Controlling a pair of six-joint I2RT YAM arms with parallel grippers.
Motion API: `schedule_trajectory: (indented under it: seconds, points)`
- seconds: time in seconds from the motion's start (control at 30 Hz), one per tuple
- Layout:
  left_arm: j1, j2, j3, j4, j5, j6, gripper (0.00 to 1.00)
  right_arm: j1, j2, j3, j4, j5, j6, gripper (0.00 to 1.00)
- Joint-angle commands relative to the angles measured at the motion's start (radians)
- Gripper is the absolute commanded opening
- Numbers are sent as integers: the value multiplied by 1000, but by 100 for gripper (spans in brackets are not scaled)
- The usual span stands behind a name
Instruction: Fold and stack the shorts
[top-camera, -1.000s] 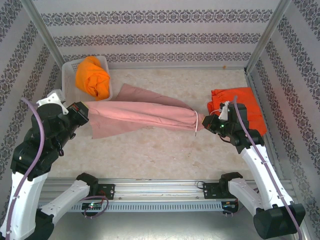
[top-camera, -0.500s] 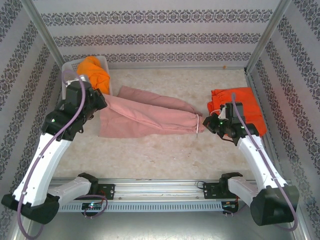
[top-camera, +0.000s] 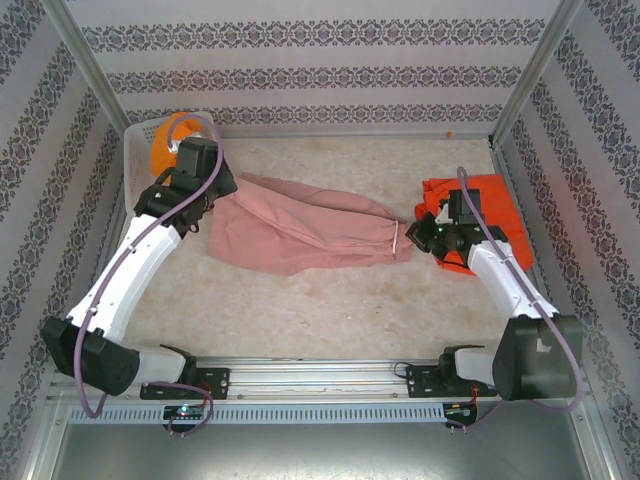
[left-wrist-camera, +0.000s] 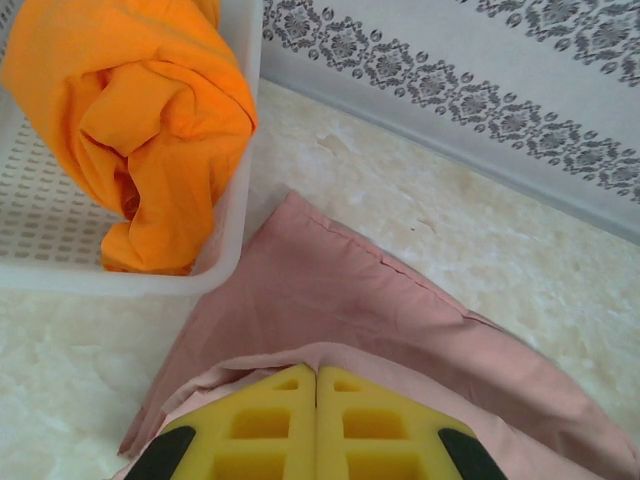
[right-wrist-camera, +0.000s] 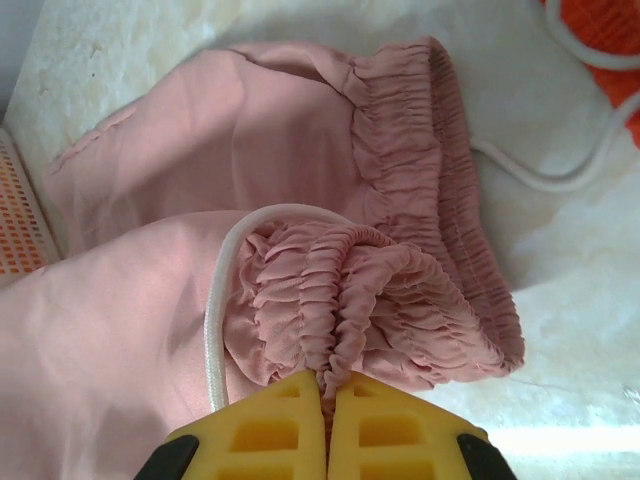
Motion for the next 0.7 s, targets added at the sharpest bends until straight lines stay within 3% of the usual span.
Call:
schedule_trajectory:
  seconds: [0.0,0.17,0.23,0.3,0.43,0.53,0.6,0.67]
  points:
    - [34,33,17,83,3,4,0,-16,64,62,49,-34,15,0]
    - [75,133,38,134,18,-7,0,-34,185,131,76,-72,32,0]
    - [93,188,54,152,31,-19,0,-45,240,163,93,-96,46,5]
    - [106,244,71,175,51,-32,0,-59,298,198,119,-128,75,13]
    - [154,374,147,212,138,-77,10,-110,433,263,277,-282,244,44]
    - [209,429,216,239,279,-127,32,-139,470,270,449,-368,424,62]
    - [238,424,249,247,357,-147,48,-142,427,264,480,-333,454,68]
    - [251,373,244,256,386,-140,71,-141,349,236,479,-272,443,72]
